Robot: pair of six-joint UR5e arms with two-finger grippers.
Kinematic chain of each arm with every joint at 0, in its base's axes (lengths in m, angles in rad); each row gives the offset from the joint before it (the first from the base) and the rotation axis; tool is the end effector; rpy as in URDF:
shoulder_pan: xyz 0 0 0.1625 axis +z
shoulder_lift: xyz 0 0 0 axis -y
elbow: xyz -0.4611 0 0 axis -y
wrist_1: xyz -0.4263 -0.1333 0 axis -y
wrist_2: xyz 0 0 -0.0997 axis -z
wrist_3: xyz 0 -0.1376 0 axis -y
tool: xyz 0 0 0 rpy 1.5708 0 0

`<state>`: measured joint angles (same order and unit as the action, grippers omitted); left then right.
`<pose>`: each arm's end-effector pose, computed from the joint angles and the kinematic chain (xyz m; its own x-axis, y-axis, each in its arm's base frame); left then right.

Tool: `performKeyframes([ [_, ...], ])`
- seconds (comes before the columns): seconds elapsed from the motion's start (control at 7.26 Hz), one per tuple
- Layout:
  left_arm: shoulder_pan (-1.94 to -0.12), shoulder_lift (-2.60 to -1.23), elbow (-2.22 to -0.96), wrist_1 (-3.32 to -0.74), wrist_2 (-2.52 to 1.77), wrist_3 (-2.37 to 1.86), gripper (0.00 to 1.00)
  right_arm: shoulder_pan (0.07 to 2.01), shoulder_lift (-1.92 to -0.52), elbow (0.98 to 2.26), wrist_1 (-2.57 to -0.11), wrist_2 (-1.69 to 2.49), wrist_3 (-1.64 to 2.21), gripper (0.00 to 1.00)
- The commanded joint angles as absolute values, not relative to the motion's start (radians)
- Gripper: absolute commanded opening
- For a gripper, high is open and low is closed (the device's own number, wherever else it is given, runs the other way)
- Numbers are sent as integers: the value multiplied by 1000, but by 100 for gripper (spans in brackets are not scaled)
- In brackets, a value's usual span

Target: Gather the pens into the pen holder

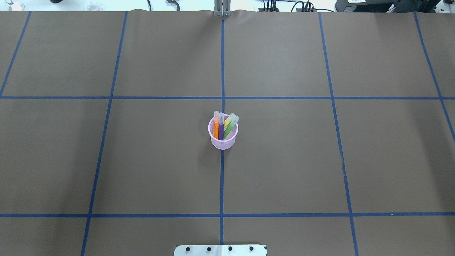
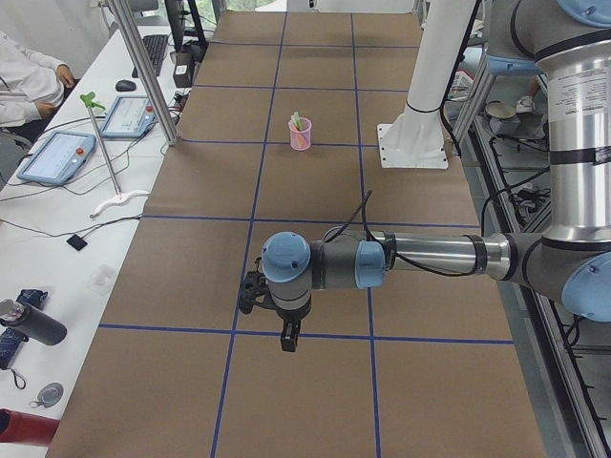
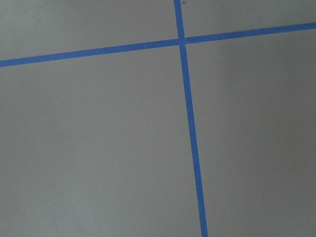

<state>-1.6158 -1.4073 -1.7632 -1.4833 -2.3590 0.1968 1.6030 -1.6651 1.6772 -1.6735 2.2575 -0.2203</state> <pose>-0.0557 -0.4429 0.7078 0.6978 0.1232 -0.7057 -0.0933 0.9923 0.0810 0.0613 -0.4708 0.7314 0.7595 -0.1373 0.6359 0.1372 0.9893 0.0497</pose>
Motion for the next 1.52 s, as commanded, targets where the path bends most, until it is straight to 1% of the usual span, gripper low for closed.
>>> performKeyframes([
  [0.0, -1617, -1391, -1785, -1483, -2358, 199, 100, 1634, -1669, 1678, -1672, 2217, -219, 99],
  [0.41, -1618, -1321, -1882, -1483, -2358, 199, 100, 1634, -1667, 1697, -1671, 2174, -216, 99],
  [1.38, -1617, -1316, -1885, -1483, -2358, 199, 100, 1634, -1672, 1709, -1672, 2180, -216, 99],
])
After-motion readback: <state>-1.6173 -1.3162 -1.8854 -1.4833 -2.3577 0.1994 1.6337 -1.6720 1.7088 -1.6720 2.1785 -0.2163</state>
